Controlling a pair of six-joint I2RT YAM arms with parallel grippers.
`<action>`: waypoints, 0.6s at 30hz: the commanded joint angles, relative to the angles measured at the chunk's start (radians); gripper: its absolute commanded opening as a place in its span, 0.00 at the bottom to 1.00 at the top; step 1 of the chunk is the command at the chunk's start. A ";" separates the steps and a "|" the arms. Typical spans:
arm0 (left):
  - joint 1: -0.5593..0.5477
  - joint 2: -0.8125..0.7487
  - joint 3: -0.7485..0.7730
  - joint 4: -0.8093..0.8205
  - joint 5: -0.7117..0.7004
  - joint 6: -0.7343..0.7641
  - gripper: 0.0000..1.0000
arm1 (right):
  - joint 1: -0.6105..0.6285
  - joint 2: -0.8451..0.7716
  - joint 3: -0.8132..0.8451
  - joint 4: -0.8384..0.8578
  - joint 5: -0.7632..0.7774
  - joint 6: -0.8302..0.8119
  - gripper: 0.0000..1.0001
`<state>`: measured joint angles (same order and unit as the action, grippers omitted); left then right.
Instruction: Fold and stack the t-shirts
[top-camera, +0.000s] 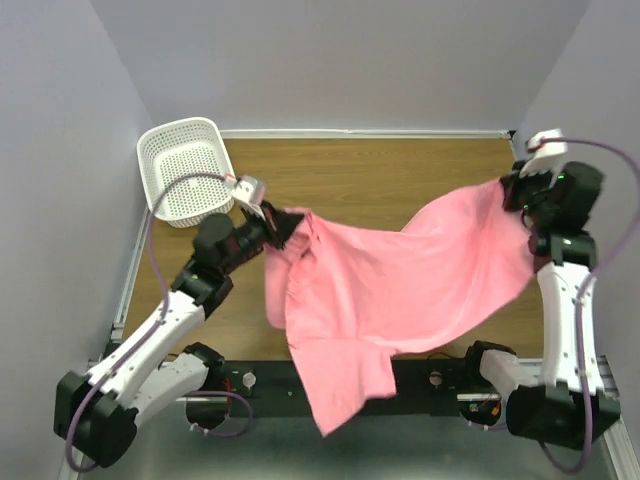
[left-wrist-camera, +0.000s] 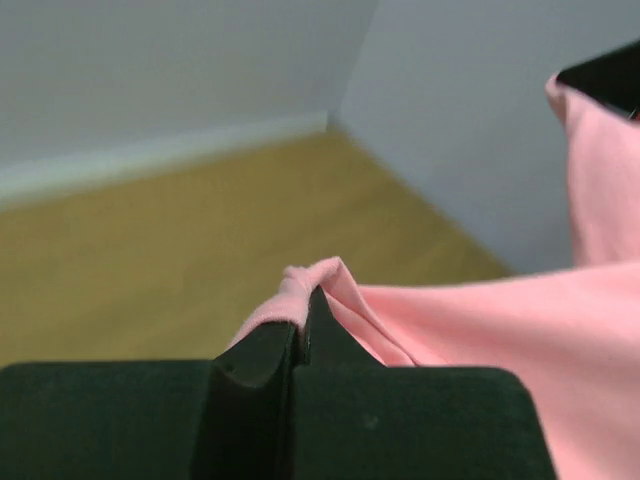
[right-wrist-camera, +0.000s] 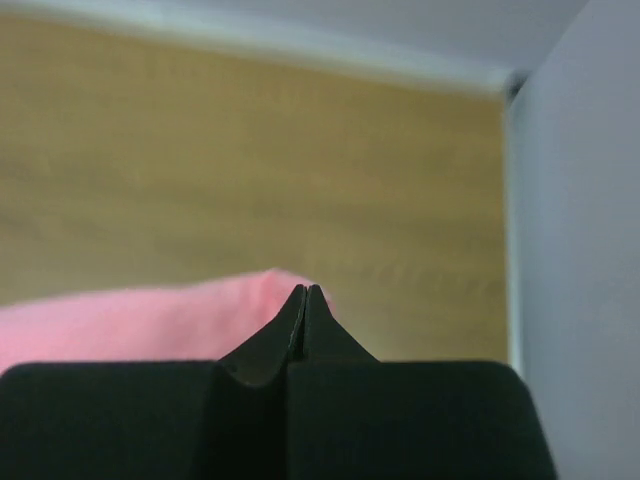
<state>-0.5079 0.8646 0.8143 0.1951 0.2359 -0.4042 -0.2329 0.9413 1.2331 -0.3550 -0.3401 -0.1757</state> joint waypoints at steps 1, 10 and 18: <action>0.000 -0.001 -0.347 0.220 0.068 -0.291 0.00 | -0.002 0.011 -0.344 -0.052 0.006 -0.238 0.01; 0.014 0.321 -0.293 0.366 0.092 -0.300 0.00 | -0.011 0.258 -0.384 -0.010 -0.043 -0.285 0.01; 0.040 0.377 0.288 0.129 0.126 -0.130 0.00 | -0.013 0.255 0.007 -0.016 -0.086 -0.124 0.01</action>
<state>-0.4755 1.3003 0.9028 0.3679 0.3325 -0.6281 -0.2379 1.2804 1.0740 -0.4236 -0.3882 -0.3721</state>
